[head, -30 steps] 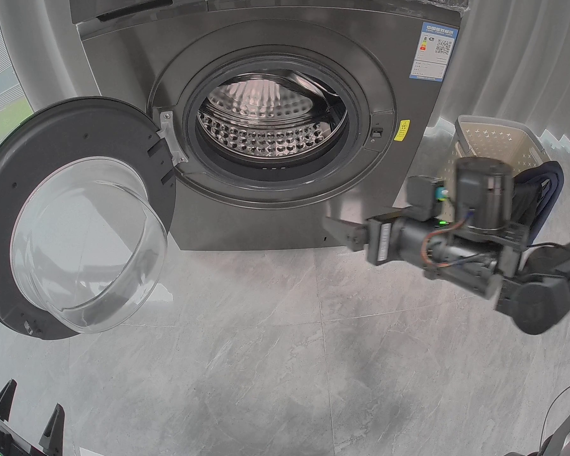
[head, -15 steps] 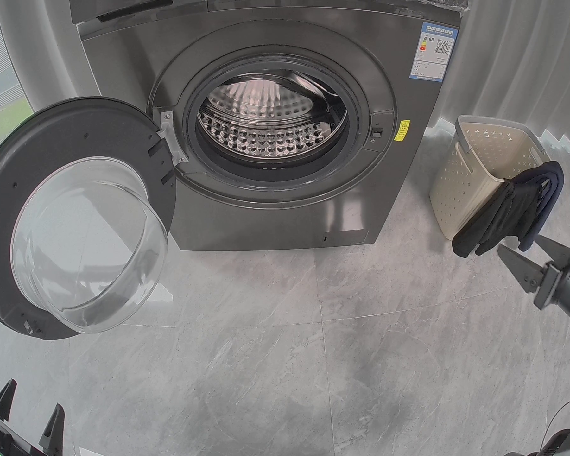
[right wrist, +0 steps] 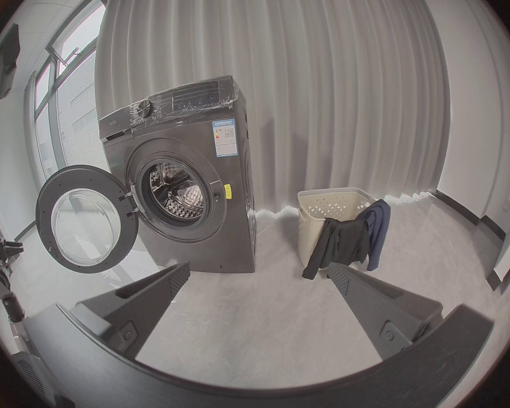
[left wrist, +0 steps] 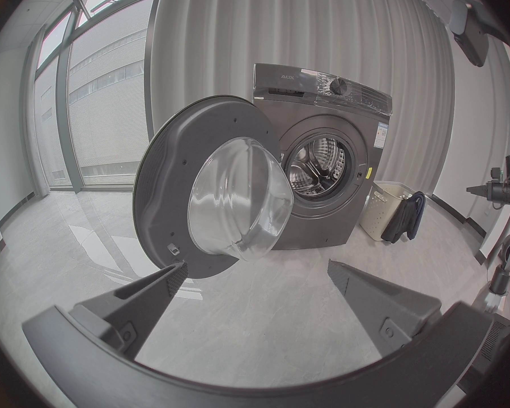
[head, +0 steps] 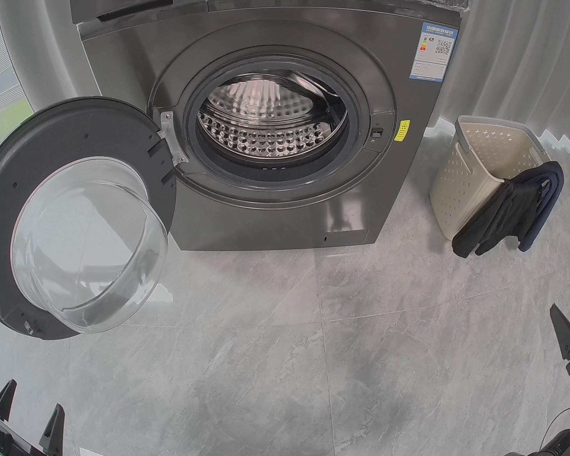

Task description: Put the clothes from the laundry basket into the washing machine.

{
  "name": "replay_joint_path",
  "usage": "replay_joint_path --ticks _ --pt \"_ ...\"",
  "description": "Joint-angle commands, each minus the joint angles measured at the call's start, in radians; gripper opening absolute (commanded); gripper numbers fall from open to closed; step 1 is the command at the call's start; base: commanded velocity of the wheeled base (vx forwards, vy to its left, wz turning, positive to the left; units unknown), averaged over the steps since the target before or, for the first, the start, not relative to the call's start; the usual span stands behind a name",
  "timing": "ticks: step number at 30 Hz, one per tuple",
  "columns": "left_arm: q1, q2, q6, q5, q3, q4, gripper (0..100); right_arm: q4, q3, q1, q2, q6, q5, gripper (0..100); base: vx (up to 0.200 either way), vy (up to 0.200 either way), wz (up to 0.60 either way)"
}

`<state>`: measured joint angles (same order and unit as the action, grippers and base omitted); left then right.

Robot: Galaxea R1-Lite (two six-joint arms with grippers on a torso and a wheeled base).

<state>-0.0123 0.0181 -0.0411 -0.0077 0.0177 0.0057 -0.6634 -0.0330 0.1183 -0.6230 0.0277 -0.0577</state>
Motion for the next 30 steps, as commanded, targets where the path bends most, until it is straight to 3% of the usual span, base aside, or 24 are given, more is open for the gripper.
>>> replay_joint_path --ticks 1,7,10,15,30 --pt "0.0 -0.015 -0.002 0.0 -0.016 0.0 100 0.217 0.033 -0.057 0.305 -0.002 0.01 100 0.0 0.0 0.0" --pt "0.0 -0.015 -0.002 0.0 -0.016 0.0 100 0.518 0.033 -0.057 0.536 -0.005 0.01 100 0.0 0.0 0.0" --pt "0.0 -0.015 -0.002 0.0 -0.016 0.0 100 0.611 0.033 -0.111 0.6 -0.011 0.025 100 0.0 0.0 0.0" --pt "0.0 -0.015 -0.002 0.0 -0.016 0.0 100 0.67 0.033 -0.124 0.623 -0.017 0.032 100 0.0 0.0 0.0" --pt "0.0 -0.015 -0.006 0.002 -0.016 0.0 100 0.662 0.033 -0.121 0.623 -0.037 0.042 100 0.0 0.0 0.0"
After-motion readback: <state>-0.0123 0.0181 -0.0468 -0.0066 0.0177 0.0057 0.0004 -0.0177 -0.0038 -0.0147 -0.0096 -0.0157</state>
